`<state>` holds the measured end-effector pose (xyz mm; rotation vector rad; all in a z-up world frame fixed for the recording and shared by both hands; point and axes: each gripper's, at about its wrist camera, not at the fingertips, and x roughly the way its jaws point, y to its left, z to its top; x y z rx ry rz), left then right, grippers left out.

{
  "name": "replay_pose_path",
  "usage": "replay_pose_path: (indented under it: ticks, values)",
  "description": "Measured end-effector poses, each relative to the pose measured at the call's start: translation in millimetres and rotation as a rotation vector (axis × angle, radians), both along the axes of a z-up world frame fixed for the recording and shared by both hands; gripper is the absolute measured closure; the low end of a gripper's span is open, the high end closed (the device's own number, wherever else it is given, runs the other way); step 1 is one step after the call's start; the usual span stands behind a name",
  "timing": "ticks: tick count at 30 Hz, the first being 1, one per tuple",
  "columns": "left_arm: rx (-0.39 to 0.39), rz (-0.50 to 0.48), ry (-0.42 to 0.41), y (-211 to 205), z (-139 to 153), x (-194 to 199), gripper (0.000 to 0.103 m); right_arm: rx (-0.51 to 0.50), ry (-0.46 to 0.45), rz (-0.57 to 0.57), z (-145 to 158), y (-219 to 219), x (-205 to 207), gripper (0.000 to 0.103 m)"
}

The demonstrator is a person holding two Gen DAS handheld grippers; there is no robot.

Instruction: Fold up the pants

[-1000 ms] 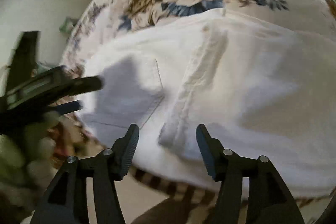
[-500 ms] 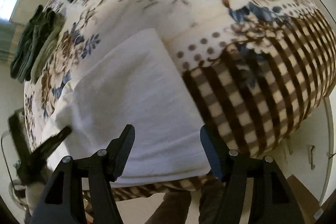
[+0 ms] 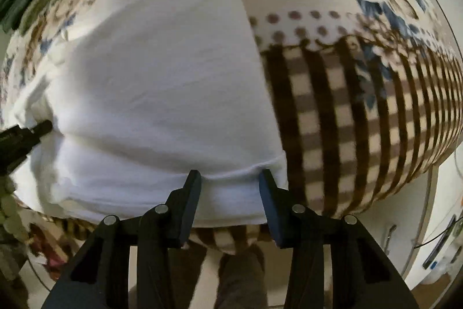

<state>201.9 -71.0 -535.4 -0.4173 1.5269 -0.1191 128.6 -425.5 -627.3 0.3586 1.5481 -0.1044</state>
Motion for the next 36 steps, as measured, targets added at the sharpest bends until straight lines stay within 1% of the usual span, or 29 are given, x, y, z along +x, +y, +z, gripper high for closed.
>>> replay_pose_path:
  ticks: [2,3,4,5,6,7,8,11,12,13,14,16,18,19,20,21,22,24,25,27,28,29,30,31,32,33,34,35,36]
  values:
    - [0.027,0.024,-0.040,1.2,23.0,-5.1,0.075,0.035,-0.038,-0.026,11.7,-2.9,9.6,0.057]
    - [0.038,0.023,-0.087,-2.2,38.4,-7.0,0.073,0.065,-0.078,-0.028,18.9,-1.4,19.7,0.057]
    - [0.041,0.013,-0.123,-8.8,49.5,-5.7,0.067,0.082,-0.099,-0.021,22.3,1.7,29.0,0.057]
    - [0.039,-0.002,-0.145,-15.6,54.8,-2.7,0.060,0.093,-0.116,-0.010,23.0,7.5,44.3,0.057]
    - [0.032,-0.024,-0.164,-24.1,57.0,2.9,0.057,0.101,-0.123,-0.003,20.6,12.4,56.4,0.057]
    - [0.030,-0.049,-0.179,-32.8,55.4,9.2,0.055,0.116,-0.126,0.007,14.8,18.0,70.3,0.057]
    - [0.046,-0.081,-0.189,-43.9,48.4,18.6,0.055,0.112,-0.124,0.007,7.6,22.1,83.1,0.057]
    - [0.156,-0.156,-0.171,-59.2,14.1,44.5,0.055,0.031,-0.119,0.008,-9.7,23.5,109.4,0.057]
    - [0.162,-0.161,-0.159,-58.9,4.2,52.2,0.055,0.028,-0.098,0.006,-16.5,22.6,117.6,0.057]
    - [0.144,-0.148,-0.139,-54.2,-5.5,57.7,0.055,0.043,-0.074,-0.002,-22.2,22.4,123.7,0.057]
    - [0.120,-0.130,-0.141,-50.0,-5.8,59.5,0.055,0.055,-0.060,-0.010,-24.4,19.9,125.7,0.057]
    - [0.098,-0.106,-0.151,-42.7,2.5,58.2,0.055,0.073,-0.057,0.005,-18.2,15.9,124.1,0.051]
    - [0.062,-0.053,-0.145,-28.5,16.2,50.3,0.054,0.088,-0.046,0.012,-8.6,14.3,118.4,0.045]
    - [0.014,0.002,-0.146,-14.2,27.9,39.8,0.047,0.097,-0.042,0.011,-3.0,14.0,113.6,0.041]
    - [-0.005,0.037,-0.151,-5.3,35.4,30.5,0.033,0.111,-0.041,0.010,3.2,16.5,107.8,0.038]
    - [-0.014,0.077,-0.154,5.7,43.0,19.5,0.026,0.125,-0.043,0.007,10.5,22.8,101.0,0.034]
    - [-0.019,0.122,-0.159,19.7,51.9,5.8,0.014,0.140,-0.044,0.007,17.9,30.4,92.7,0.033]
    - [-0.006,0.237,-0.146,57.3,64.6,-29.4,0.012,0.160,-0.037,0.019,26.9,52.3,81.2,0.033]
    - [0.001,0.280,-0.137,70.8,66.5,-41.3,0.012,0.158,-0.030,0.027,29.9,62.9,75.3,0.033]
    - [0.035,0.467,-0.114,124.5,70.4,-79.3,0.012,0.153,-0.017,0.048,33.4,83.2,66.7,0.033]
    - [0.046,0.526,-0.109,140.3,71.1,-89.4,0.013,0.151,-0.011,0.056,33.1,89.6,63.8,0.033]
    - [0.059,0.617,-0.104,162.8,68.4,-105.4,0.013,0.147,0.000,0.063,31.8,96.2,60.6,0.033]
    - [0.063,0.663,-0.096,177.5,63.0,-114.2,0.013,0.146,0.014,0.069,32.1,98.0,50.1,0.033]
    - [0.060,0.698,-0.077,190.6,54.8,-120.2,0.021,0.146,0.025,0.075,28.8,104.8,51.4,0.033]
    - [0.037,0.739,-0.063,206.7,42.6,-125.9,0.033,0.135,0.036,0.085,25.5,111.7,52.6,0.033]
    - [0.019,0.757,-0.064,211.8,37.0,-127.9,0.040,0.119,0.043,0.094,21.6,116.0,54.8,0.033]
    - [-0.020,0.785,-0.071,219.5,29.3,-129.3,0.060,0.105,0.049,0.104,18.1,121.5,57.7,0.033]
    - [-0.062,0.805,-0.096,225.9,23.0,-129.1,0.080,0.092,0.057,0.116,15.3,126.1,59.9,0.033]
    - [-0.069,0.807,-0.136,229.3,21.7,-127.1,0.082,0.080,0.064,0.122,11.1,130.1,64.4,0.033]
